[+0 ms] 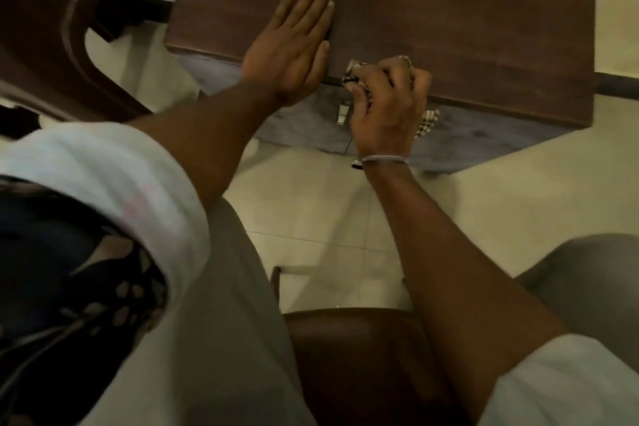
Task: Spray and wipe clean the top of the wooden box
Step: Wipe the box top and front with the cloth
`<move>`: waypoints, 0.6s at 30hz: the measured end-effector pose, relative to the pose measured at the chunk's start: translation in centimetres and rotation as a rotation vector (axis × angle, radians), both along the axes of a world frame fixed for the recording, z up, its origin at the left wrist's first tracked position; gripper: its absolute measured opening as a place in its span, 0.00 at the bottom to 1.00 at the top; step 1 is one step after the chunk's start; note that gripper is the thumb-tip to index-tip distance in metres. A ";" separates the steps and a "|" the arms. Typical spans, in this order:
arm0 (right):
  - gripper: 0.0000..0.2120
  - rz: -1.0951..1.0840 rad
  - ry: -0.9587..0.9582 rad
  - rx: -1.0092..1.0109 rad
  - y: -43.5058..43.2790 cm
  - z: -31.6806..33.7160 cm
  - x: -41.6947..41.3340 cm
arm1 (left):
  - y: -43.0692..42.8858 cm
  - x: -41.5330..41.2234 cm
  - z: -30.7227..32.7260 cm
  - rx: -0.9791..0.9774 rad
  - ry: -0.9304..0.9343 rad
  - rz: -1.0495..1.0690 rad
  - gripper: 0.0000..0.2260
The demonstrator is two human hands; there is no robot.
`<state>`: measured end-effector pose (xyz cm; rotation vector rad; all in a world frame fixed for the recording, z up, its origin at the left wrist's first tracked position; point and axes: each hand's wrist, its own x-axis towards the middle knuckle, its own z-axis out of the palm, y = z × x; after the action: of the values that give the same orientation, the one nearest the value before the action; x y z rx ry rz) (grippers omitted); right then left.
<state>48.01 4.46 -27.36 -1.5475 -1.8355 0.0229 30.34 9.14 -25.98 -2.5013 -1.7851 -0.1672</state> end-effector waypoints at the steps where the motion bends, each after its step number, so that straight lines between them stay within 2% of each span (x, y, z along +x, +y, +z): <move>1: 0.04 0.009 0.074 0.028 0.1 0.0 0.1 | -0.1 0.2 0.1 -0.002 0.002 0.025 0.28; 4: 0.02 -0.038 0.286 0.031 -0.6 -0.6 -0.5 | -0.4 0.8 0.2 0.035 -0.035 0.126 0.28; 12: 0.05 -0.268 0.800 -0.184 -4.6 -4.9 -2.8 | -1.3 3.7 -1.3 0.190 -0.143 0.206 0.26; 18: 0.17 -0.302 0.897 -0.238 -3.3 -6.0 -4.4 | -0.5 4.5 -2.4 0.313 -0.230 0.307 0.25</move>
<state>43.57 1.16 -33.33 -1.5839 -0.9079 0.6977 34.80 8.61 -28.39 -2.0359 -2.0133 -0.6796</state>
